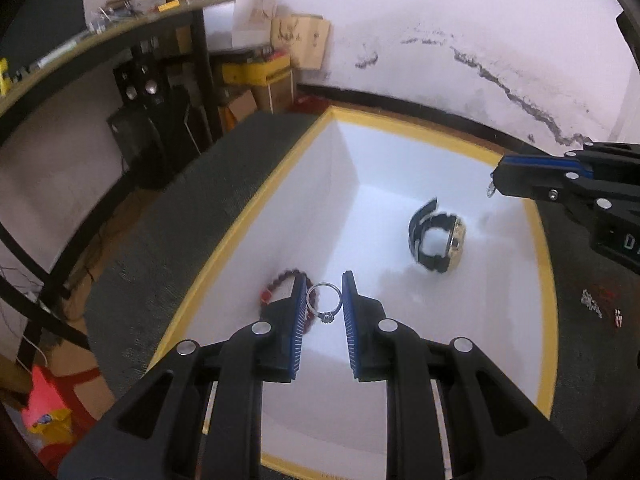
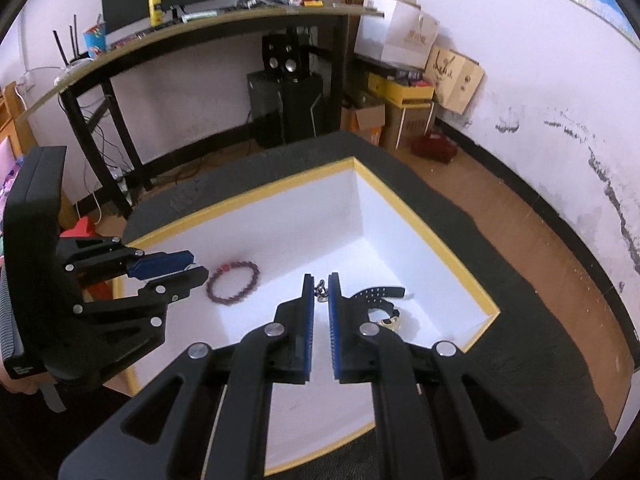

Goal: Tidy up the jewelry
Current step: 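Carry the ring with the left tool into the box while the right tool carries its item there, then open the left tool to drop the ring by the bracelet while the right tool releases its item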

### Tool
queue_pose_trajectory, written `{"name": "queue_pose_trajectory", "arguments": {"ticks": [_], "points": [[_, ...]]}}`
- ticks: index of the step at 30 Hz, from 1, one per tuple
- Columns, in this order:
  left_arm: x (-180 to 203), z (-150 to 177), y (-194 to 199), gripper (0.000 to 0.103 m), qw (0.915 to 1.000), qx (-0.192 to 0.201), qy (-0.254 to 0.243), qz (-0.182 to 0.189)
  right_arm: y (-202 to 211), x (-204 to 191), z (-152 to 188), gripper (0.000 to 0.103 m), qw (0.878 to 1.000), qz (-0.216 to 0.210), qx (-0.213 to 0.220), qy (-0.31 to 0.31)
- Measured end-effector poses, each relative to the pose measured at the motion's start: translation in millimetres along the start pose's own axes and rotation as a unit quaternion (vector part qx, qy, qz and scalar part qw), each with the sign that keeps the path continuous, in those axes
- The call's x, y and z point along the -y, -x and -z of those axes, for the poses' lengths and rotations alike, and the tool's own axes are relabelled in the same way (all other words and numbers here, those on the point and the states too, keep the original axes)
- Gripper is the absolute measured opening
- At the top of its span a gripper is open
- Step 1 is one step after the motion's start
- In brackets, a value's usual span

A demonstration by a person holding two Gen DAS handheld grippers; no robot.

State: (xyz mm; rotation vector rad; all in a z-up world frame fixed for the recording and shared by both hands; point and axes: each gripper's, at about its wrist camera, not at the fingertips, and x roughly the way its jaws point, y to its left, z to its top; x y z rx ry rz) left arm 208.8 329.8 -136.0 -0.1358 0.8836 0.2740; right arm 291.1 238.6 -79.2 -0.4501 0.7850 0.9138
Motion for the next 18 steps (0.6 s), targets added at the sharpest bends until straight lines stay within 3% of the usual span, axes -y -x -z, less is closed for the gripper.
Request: {"name": "queue_pose_trajectory", "arguments": {"ticks": [7,18], "points": [[-2.3,4.7,-25.9,0.018,0.9997,-0.017,-0.012,-0.013,-34.5,18.4,14.2,0.008,0.999,0.003,-0.025,-0.026],[-3.4,6.9,-35.7,0.018,0.9995,-0.023,-0.011,-0.019,-47.5,28.2,23.4,0.008,0.999,0.007,-0.039,-0.03]]}}
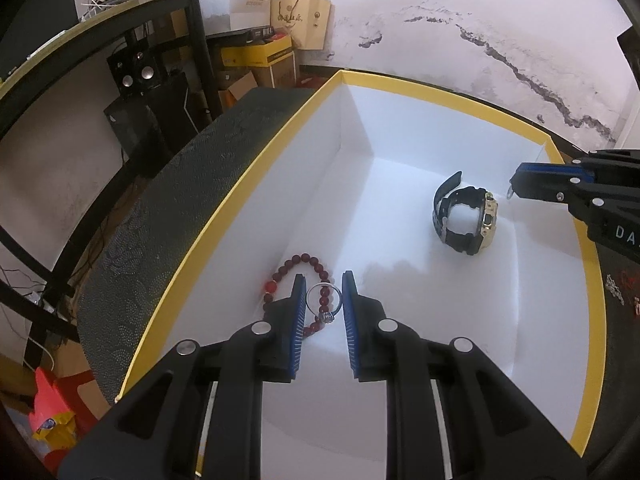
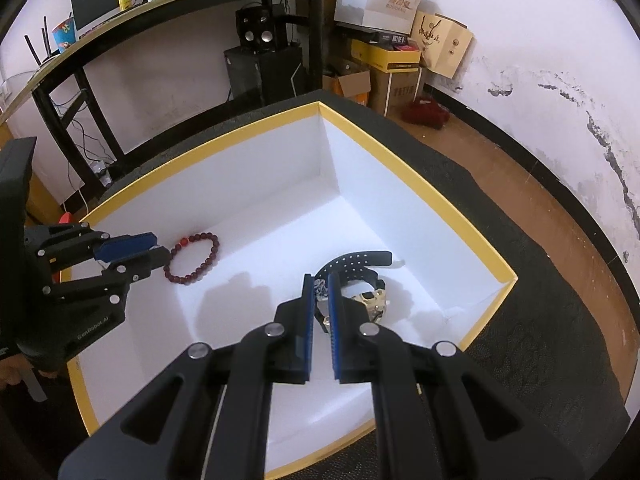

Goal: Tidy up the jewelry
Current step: 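Open the left tool to drop the ring by the bracelet while the right tool releases its item, then move both tools out of the box over the silver chain and red cord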

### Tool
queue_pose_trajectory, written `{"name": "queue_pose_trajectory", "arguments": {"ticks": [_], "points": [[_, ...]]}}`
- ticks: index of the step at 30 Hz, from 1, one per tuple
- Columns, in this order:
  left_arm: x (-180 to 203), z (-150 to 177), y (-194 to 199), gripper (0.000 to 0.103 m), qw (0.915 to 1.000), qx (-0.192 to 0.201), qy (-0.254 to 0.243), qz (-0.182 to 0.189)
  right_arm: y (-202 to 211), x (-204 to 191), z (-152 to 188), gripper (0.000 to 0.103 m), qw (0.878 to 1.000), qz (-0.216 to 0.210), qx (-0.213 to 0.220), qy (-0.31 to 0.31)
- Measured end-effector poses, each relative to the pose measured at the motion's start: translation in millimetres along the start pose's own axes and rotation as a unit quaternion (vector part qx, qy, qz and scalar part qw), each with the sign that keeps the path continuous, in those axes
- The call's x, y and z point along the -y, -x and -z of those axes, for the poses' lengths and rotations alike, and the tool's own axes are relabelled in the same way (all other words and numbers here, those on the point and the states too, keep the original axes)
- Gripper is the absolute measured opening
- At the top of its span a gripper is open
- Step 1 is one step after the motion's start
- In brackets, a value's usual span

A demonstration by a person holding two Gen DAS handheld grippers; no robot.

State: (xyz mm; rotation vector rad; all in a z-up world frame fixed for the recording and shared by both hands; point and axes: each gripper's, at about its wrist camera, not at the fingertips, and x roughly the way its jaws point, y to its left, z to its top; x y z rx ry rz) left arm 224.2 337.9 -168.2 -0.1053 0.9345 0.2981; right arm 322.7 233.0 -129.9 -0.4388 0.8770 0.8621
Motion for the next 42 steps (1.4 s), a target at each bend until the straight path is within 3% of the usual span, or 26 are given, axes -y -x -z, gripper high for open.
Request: {"name": "queue_pose_trajectory", "arguments": {"ticks": [23,25,26,27,30,42], "points": [[4.1,-1.1,2.8,0.019,1.0,-0.001,-0.002,-0.005,1.5,4.4,-2.3,0.008,1.0,0.008,0.007,-0.007],[3.9,-1.4,2.7,0.038,0.9999,-0.007,0.001,-0.011,1.4,9.0,-4.8,0.023,1.0,0.014,0.006,-0.021],[4.2,-1.9,6.4,0.067,0.9999,-0.005,0.004,-0.01,2.0,11.9,-5.5,0.056,0.999,0.013,0.007,-0.028],[4.7,-2.8,10.9,0.088,0.9999,0.004,0.005,-0.01,4.6,13.8,-6.0,0.082,0.999,0.014,0.016,-0.032],[12.1,-3.6,20.7,0.093,0.9995,0.027,-0.009,-0.014,13.3,16.5,-7.1,0.087,0.998,0.024,0.044,-0.036],[11.8,-3.6,19.0,0.093,0.9998,0.019,0.001,-0.004,12.7,13.1,-6.7,0.087,0.998,0.014,0.04,-0.038]]}}
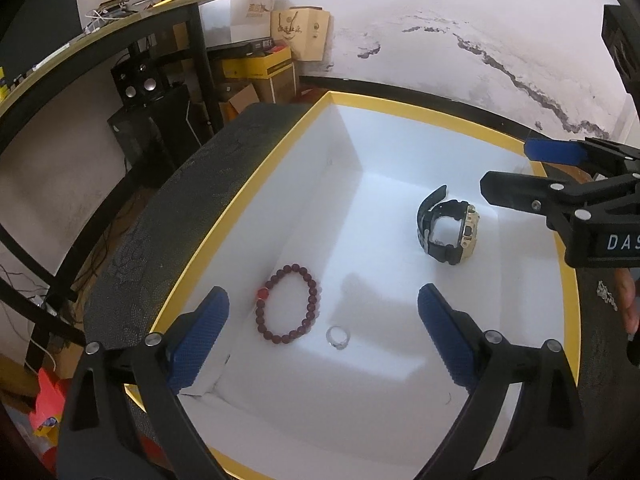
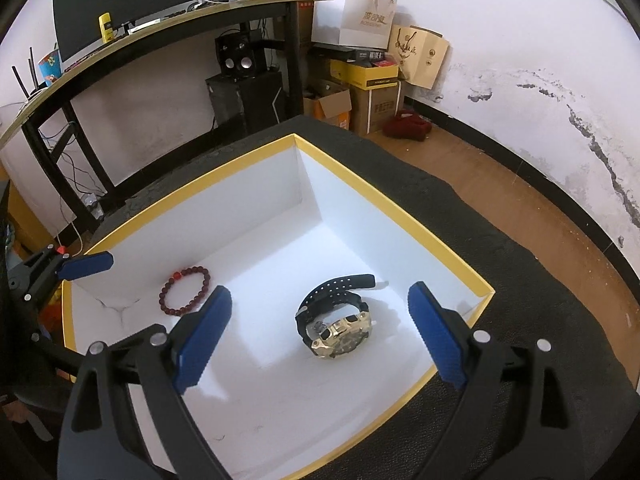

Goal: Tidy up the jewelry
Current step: 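Move both tools out of the box over the silver chain and red cord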

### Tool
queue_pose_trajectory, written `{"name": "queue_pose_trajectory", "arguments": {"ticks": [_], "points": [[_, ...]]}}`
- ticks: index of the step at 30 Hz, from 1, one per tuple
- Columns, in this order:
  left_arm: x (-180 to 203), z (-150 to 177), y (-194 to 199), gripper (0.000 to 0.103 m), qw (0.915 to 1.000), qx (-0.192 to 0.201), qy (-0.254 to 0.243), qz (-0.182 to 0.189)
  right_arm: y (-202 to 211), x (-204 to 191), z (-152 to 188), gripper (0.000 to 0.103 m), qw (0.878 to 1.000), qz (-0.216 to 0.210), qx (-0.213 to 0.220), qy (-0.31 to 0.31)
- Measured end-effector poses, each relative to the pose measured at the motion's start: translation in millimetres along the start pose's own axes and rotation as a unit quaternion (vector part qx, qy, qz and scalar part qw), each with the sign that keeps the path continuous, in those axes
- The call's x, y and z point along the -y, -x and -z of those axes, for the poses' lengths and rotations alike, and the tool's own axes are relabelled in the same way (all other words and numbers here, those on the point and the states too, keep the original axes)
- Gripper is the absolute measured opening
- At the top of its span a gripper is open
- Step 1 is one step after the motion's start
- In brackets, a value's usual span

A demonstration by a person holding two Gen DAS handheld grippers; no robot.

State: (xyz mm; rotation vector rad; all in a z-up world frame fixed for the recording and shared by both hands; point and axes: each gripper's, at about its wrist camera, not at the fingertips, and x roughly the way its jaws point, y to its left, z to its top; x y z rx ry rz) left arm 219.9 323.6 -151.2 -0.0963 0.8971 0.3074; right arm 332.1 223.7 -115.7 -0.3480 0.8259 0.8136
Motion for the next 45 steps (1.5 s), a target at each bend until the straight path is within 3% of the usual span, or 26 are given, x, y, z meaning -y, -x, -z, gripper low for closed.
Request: {"name": "queue_pose_trajectory", "arguments": {"ticks": [7,14,20,27,32,38,45], "points": [[8.7,-2.7,8.2,0.093,0.9999,0.01,-0.001,0.007,18.6,6.8,0.9,0.087,1.0,0.002,0.013,-0.009],[69.8,-11.1,27.1,0.093,0.9983,0.031,-0.032,0.039,80.4,49.7,24.3,0.087,0.998,0.035,0.041,-0.031],[146.6,-10.8,39.0,0.093,0.993,0.037,-0.082,0.076,148.8,121.2,78.1,0.087,0.991,0.09,0.055,-0.082],[258.0,0.4,45.0,0.093,0.9805,0.032,-0.147,0.126,214.0,195.5,162.7,0.087,0.976,0.149,0.054,-0.151],[325.8,21.2,37.2,0.093,0.9704,0.016,-0.197,0.139,246.9,233.5,222.0,0.087,0.964,0.175,0.052,-0.194],[373.8,46.9,22.6,0.093,0.9637,-0.011,-0.226,0.142,259.1,257.6,286.3,0.087,0.955,0.183,0.044,-0.229],[394.1,71.0,-11.8,0.093,0.9587,-0.014,-0.256,0.124,243.4,255.3,335.2,0.087,0.958,0.177,0.027,-0.225]]}}
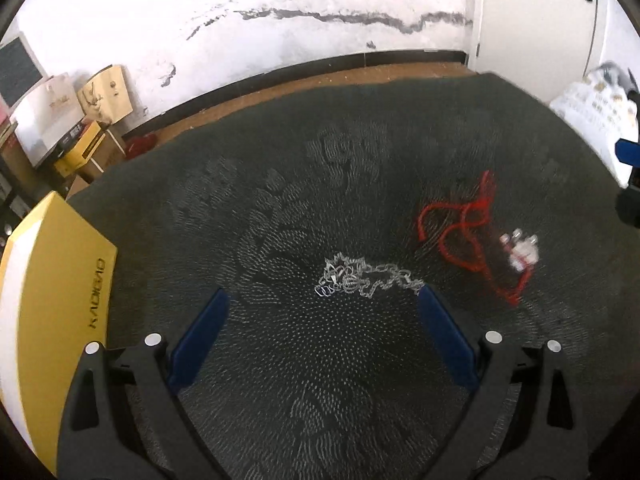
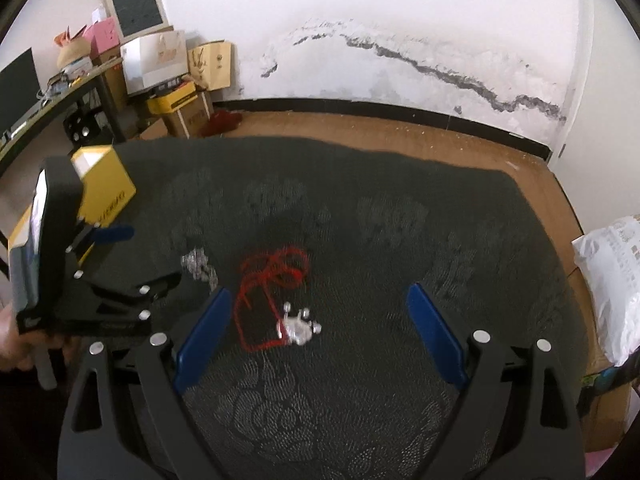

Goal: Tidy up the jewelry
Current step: 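Move both tools out of the box over the silver chain and red cord, then grasp the silver chain with the left tool while the right tool grasps the red cord pendant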

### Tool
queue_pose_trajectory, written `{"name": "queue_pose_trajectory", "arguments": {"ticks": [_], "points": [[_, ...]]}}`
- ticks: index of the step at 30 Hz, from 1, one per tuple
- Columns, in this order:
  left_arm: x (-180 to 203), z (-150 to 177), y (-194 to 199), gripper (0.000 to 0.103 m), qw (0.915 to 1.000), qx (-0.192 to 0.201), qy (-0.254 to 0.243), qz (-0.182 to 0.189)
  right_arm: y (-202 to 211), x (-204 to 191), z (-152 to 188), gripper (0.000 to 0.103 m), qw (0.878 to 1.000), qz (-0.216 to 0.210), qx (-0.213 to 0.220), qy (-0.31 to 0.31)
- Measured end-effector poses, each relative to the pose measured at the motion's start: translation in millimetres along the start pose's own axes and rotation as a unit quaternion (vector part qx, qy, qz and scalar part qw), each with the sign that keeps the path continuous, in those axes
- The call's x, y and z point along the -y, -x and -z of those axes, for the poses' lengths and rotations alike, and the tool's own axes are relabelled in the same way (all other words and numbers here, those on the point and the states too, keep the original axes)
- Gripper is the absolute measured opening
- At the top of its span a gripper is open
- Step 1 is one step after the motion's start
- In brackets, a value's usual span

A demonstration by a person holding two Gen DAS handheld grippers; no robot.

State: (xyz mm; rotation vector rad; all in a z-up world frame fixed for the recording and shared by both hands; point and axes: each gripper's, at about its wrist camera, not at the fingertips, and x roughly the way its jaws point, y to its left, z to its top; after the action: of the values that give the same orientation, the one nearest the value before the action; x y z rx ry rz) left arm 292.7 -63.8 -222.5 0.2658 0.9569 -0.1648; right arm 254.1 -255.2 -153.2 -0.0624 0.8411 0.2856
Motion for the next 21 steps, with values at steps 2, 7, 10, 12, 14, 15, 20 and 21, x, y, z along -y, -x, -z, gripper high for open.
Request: {"name": "queue_pose_trajectory", "arguments": {"ticks": [2,7,10,12,14,15,20,21], "points": [[0.4,1.2,-9.2,0.093,0.9999,-0.004,0.003,0.011,-11.2,-3.7,12.8,0.087,1.0,-0.002,-0.008,0.008],[16.1,6.6,-30.7,0.093,0.9996,-0.002,-0.008,0.027,-35.4,-11.3,33.8,0.087,0.999,-0.007,-0.028,0.028],[17.7,10.2,-29.6,0.097,0.9996,0.02,-0.006,0.018,-48.1,-11.5,45.2,0.087,0.999,-0.017,-0.043,0.028],[12.6,10.4,-33.4,0.098,0.9992,0.014,0.017,0.035,-54.9,-15.4,49.0,0.087,0.998,-0.016,-0.049,0.038],[8.9,10.8,-35.5,0.098,0.9985,0.015,0.025,0.046,-61.3,-17.4,52.5,0.087,0.997,-0.019,-0.056,0.043],[10.1,10.9,-35.8,0.098,0.9987,0.019,0.02,0.043,-63.9,-19.2,53.7,0.087,0.997,-0.017,-0.057,0.047],[11.0,11.3,-38.4,0.098,0.9984,0.021,0.022,0.048,-77.5,-26.0,54.2,0.087,0.996,-0.015,-0.06,0.067],[9.7,10.8,-38.7,0.098,0.9984,0.021,0.022,0.048,-79.6,-25.4,53.9,0.087,0.996,-0.018,-0.055,0.064]]}}
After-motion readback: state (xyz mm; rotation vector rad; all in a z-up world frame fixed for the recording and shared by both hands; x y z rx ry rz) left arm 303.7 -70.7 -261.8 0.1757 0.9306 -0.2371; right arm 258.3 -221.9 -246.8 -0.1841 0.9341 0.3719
